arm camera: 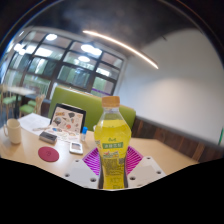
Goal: Pour water
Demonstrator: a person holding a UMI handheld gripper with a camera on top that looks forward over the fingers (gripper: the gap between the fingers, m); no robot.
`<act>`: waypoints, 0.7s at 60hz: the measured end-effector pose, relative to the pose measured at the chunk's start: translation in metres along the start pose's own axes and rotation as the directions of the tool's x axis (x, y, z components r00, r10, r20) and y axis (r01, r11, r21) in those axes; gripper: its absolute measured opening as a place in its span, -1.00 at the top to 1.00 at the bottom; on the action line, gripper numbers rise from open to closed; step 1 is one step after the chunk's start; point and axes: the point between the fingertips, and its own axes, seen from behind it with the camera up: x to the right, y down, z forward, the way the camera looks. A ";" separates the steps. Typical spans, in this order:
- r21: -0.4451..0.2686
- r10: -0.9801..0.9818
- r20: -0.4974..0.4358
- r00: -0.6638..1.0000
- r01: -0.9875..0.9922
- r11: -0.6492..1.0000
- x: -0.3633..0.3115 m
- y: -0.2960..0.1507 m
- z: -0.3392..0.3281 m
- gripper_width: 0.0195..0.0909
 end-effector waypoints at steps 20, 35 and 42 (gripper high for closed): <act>0.266 -0.913 -0.097 0.397 0.894 0.360 -0.202 -0.153 -0.005 0.78; 0.206 -0.926 -0.260 -0.275 0.921 -0.331 -0.263 -0.127 0.004 0.78; 0.204 -0.903 -0.266 -0.338 0.896 -0.396 -0.268 -0.130 0.009 0.78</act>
